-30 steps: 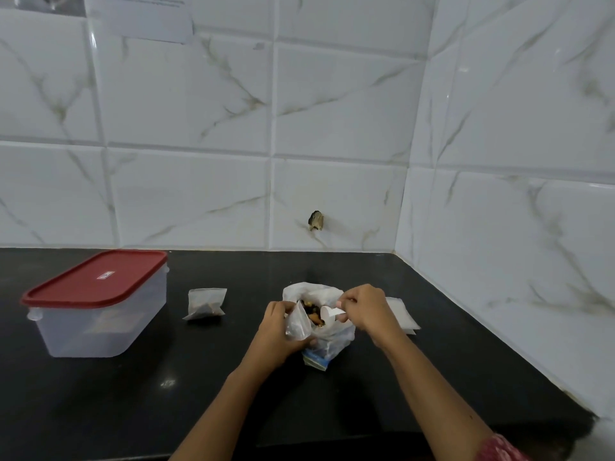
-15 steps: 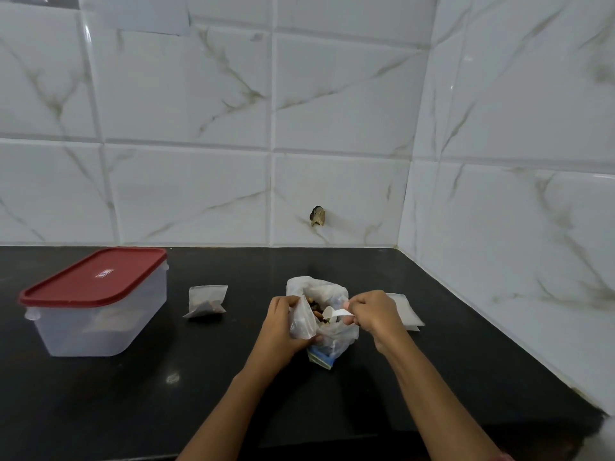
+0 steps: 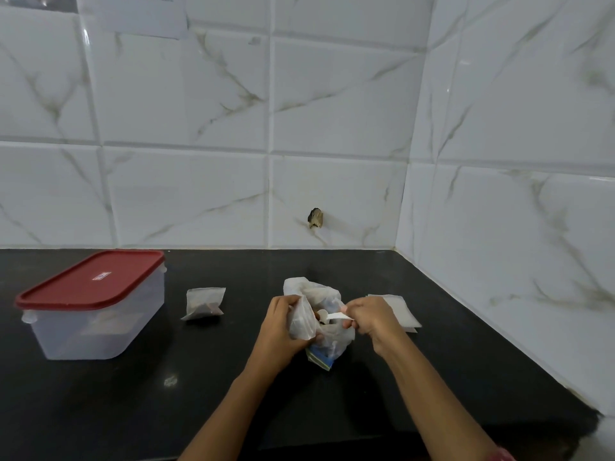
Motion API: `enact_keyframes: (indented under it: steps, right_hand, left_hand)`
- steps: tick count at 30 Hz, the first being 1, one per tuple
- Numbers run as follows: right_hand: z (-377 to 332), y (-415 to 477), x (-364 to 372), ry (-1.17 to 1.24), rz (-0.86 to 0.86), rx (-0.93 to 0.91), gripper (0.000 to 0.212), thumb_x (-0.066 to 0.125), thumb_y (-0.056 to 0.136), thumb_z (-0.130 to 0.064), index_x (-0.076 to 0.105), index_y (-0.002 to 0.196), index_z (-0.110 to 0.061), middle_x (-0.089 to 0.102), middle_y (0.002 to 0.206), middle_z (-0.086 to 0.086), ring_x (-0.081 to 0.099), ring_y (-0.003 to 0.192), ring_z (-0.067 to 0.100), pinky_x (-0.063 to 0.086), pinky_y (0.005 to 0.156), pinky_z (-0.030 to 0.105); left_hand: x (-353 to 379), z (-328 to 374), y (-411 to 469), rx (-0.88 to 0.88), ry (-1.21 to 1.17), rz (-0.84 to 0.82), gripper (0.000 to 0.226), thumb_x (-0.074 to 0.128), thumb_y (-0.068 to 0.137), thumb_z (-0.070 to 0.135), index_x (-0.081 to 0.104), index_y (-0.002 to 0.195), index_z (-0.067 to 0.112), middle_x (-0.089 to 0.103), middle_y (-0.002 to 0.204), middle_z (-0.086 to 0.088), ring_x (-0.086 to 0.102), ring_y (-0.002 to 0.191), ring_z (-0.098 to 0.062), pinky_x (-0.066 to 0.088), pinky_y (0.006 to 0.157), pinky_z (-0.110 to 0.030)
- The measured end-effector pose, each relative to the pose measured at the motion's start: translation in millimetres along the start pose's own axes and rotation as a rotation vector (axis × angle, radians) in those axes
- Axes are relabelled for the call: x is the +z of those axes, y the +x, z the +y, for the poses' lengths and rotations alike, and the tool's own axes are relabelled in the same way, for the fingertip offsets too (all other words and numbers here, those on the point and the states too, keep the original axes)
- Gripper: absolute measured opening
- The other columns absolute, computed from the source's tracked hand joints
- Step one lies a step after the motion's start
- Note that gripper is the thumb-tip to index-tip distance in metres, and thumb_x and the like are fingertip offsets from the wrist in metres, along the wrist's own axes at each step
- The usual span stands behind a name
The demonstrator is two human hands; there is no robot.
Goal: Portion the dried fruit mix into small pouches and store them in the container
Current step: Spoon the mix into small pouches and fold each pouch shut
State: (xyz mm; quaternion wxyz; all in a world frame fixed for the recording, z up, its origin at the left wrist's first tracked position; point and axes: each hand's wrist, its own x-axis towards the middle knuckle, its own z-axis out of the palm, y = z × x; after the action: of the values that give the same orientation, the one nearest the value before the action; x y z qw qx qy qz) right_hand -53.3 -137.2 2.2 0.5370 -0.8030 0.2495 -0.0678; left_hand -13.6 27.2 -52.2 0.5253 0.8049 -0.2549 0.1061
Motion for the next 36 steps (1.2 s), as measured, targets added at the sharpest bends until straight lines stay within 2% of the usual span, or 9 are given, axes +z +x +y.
enact_keyframes:
  steps: [2,5,9,13,16,18,21,32,36]
  right_hand:
    - [2,8,0,0.167,-0.03,0.146,0.02,0.044,0.092,-0.006,0.06,0.081,-0.002,0.056,0.062,0.006,0.039,0.042,0.005,0.026,0.036,0.014]
    - [13,16,1,0.401,-0.048,0.182,0.021,0.04,0.091,0.0,0.058,0.08,0.001,0.054,0.059,0.01,0.036,0.031,0.003,0.021,0.028,0.012]
    - [11,3,2,0.045,0.001,-0.03,0.02,0.048,0.091,-0.008,0.067,0.085,-0.004,0.06,0.069,0.008,0.046,0.055,0.009,0.034,0.047,0.018]
    - [-1,-6,9,-0.225,0.018,-0.322,0.021,0.051,0.093,-0.015,0.068,0.085,-0.007,0.062,0.071,0.005,0.05,0.054,0.007,0.036,0.051,0.017]
    - [-11,3,13,-0.112,0.006,-0.124,0.023,0.053,0.092,-0.016,0.062,0.071,-0.011,0.061,0.065,0.003,0.046,0.05,0.008,0.032,0.046,0.019]
    - [-8,11,12,0.12,-0.029,0.079,0.023,0.051,0.093,-0.01,0.059,0.073,-0.003,0.058,0.063,0.007,0.041,0.043,0.007,0.027,0.037,0.017]
    - [2,16,11,0.408,-0.081,0.181,0.022,0.041,0.094,0.0,0.054,0.076,0.001,0.053,0.06,0.01,0.035,0.027,0.003,0.02,0.027,0.011]
    - [-4,1,-2,0.465,-0.024,0.094,0.02,0.045,0.094,-0.003,0.06,0.082,-0.004,0.055,0.065,0.009,0.033,0.048,0.007,0.022,0.03,0.012]
    - [-9,-10,-11,0.48,-0.012,-0.011,0.018,0.05,0.094,-0.007,0.065,0.096,0.001,0.056,0.065,0.007,0.036,0.05,0.008,0.026,0.034,0.013]
  left_hand:
    - [-1,0,-1,-0.042,0.004,0.008,0.069,0.08,0.072,0.023,0.04,0.128,0.016,0.041,0.118,0.007,0.047,0.092,0.005,0.041,0.069,0.0]
    - [-4,-4,-3,-0.054,0.022,0.012,0.072,0.081,0.07,0.027,0.04,0.129,0.017,0.039,0.12,0.009,0.045,0.099,0.0,0.039,0.069,-0.004]
    - [-5,-6,-2,-0.057,0.017,-0.007,0.072,0.081,0.07,0.026,0.041,0.129,0.017,0.04,0.122,0.008,0.044,0.105,-0.003,0.039,0.072,-0.004]
    - [-5,-6,-2,-0.053,0.008,-0.023,0.072,0.082,0.068,0.027,0.043,0.127,0.017,0.042,0.121,0.008,0.046,0.105,-0.003,0.041,0.071,-0.007]
    - [-6,-5,-2,-0.069,-0.017,-0.034,0.072,0.082,0.069,0.025,0.042,0.128,0.016,0.042,0.123,0.006,0.048,0.106,-0.005,0.043,0.071,-0.008]
    - [-6,-4,-3,-0.075,-0.02,-0.042,0.071,0.081,0.07,0.023,0.041,0.129,0.016,0.041,0.124,0.006,0.048,0.104,-0.003,0.044,0.071,-0.006]
    - [-6,-4,-3,-0.089,-0.008,-0.049,0.073,0.081,0.07,0.025,0.04,0.129,0.017,0.04,0.124,0.007,0.046,0.109,-0.005,0.042,0.07,-0.006]
    - [-23,10,18,-0.105,0.11,-0.081,0.093,0.08,0.061,0.052,0.037,0.137,0.018,0.045,0.133,0.003,0.046,0.121,-0.014,0.041,0.102,-0.035]
    - [-20,16,25,-0.116,0.209,-0.081,0.078,0.077,0.059,0.059,0.05,0.122,0.021,0.056,0.115,0.006,0.054,0.108,-0.014,0.048,0.095,-0.04]
